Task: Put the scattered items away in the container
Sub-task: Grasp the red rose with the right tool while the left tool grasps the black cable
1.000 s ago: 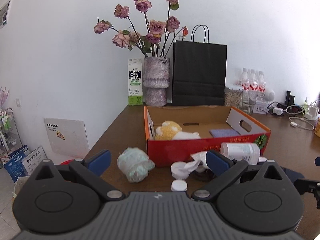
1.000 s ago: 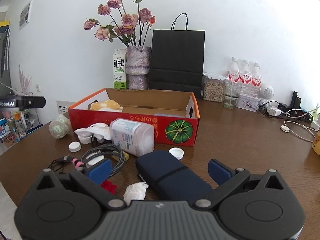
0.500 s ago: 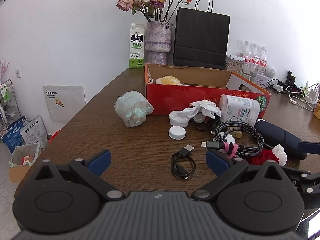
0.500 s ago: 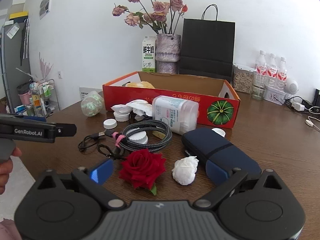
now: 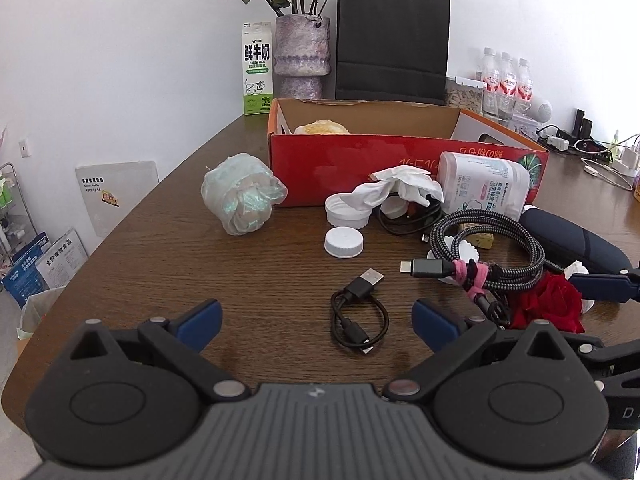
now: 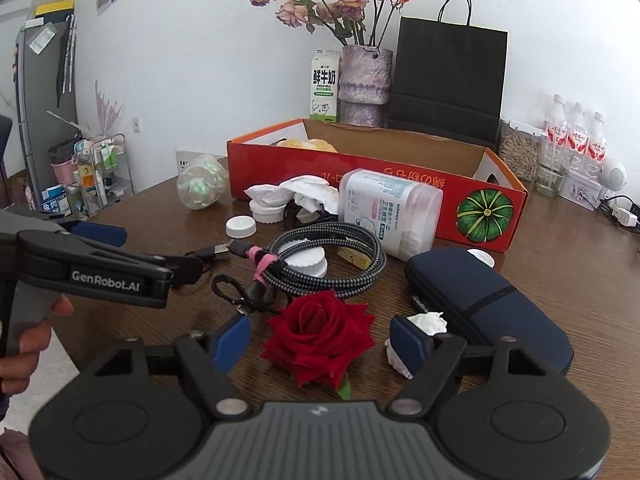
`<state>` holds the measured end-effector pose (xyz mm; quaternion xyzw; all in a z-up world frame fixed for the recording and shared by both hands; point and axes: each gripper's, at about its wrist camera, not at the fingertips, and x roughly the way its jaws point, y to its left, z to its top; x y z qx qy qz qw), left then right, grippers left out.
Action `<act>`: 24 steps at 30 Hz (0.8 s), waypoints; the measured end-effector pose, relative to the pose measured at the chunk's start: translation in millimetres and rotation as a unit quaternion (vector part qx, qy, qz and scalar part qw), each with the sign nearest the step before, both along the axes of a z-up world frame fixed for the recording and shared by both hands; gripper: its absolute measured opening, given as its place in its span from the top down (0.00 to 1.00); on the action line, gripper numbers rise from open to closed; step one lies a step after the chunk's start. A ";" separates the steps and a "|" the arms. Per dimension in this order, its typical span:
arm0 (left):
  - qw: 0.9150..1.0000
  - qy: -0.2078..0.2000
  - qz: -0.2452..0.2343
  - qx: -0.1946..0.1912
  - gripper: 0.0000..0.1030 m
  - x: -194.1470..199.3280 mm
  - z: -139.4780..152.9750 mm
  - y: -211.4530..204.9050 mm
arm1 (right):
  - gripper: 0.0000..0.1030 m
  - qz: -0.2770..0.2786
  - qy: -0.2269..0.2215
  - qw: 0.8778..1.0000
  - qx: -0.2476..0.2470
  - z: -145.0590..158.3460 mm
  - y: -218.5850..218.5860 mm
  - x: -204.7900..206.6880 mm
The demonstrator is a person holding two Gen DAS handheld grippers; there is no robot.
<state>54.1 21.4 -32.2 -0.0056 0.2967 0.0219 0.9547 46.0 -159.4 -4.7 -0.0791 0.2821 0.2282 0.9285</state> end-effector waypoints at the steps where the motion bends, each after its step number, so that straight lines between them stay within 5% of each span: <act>1: 1.000 -0.001 0.000 0.002 0.00 0.9 -0.4 -0.8 | 0.35 0.001 0.002 1.000 0.001 -0.8 0.1 1.1; 8: 1.000 -0.002 -0.010 0.006 0.03 8.6 -4.1 -7.8 | 0.46 0.003 0.007 1.000 0.014 -3.3 -1.5 2.2; 15: 1.000 0.000 -0.024 0.001 0.69 6.6 -5.5 -11.3 | 0.47 0.002 0.005 1.000 0.018 -2.6 -3.8 1.7; 24: 1.000 -0.002 -0.022 -0.016 0.72 1.6 -4.4 -6.5 | 0.61 -0.001 -0.006 1.000 0.030 1.5 -8.5 -1.7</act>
